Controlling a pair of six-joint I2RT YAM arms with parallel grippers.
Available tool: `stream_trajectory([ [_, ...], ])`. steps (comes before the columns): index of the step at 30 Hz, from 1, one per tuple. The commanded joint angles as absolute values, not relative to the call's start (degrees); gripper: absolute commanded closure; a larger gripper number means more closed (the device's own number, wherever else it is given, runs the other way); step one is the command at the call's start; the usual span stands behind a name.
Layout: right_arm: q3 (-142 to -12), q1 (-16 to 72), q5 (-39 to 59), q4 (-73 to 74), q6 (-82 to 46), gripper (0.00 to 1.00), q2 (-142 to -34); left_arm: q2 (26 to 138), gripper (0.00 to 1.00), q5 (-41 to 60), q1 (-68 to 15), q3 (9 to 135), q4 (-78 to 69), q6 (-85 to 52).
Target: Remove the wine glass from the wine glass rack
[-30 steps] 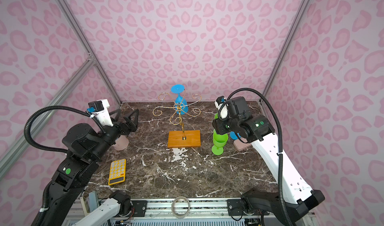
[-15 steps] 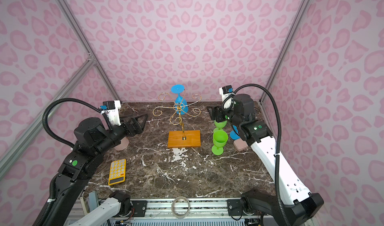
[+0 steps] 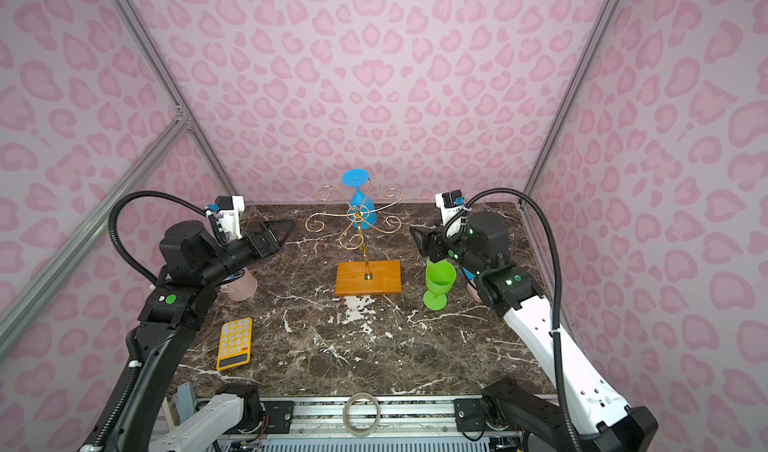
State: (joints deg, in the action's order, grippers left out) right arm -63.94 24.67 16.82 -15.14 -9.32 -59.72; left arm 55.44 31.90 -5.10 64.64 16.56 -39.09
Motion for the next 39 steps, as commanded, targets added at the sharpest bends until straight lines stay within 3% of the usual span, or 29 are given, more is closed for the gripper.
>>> stream_trajectory([
  [1,-59.5,27.9,9.2,-10.3,-7.2,0.29,-56.2,56.5,0.02,35.8,-4.0,64.9,11.7,-40.8],
  [9,-47.8,47.5,-14.2,3.6,-4.2,0.32,-55.1,57.6,0.02,36.0,-1.1,65.7,10.1,-41.4],
  [20,-42.2,55.2,-20.2,30.2,-6.7,0.36,-70.9,56.4,0.02,34.2,0.0,66.6,12.5,-38.8],
  [23,-42.9,55.2,-21.7,32.1,-7.0,0.37,-74.0,56.7,0.02,34.5,0.1,67.4,12.7,-38.5],
  [28,-42.1,52.5,-22.7,27.1,-10.6,0.36,-69.3,57.8,0.03,39.4,0.0,66.5,12.0,-40.2],
  [33,-40.5,46.2,-21.6,19.1,-13.3,0.34,-61.2,62.7,0.08,49.4,0.1,63.8,10.7,-43.2],
  [39,-40.0,33.9,-12.8,19.5,-15.2,0.34,-58.3,66.2,0.12,52.6,-0.9,63.4,10.4,-43.4],
])
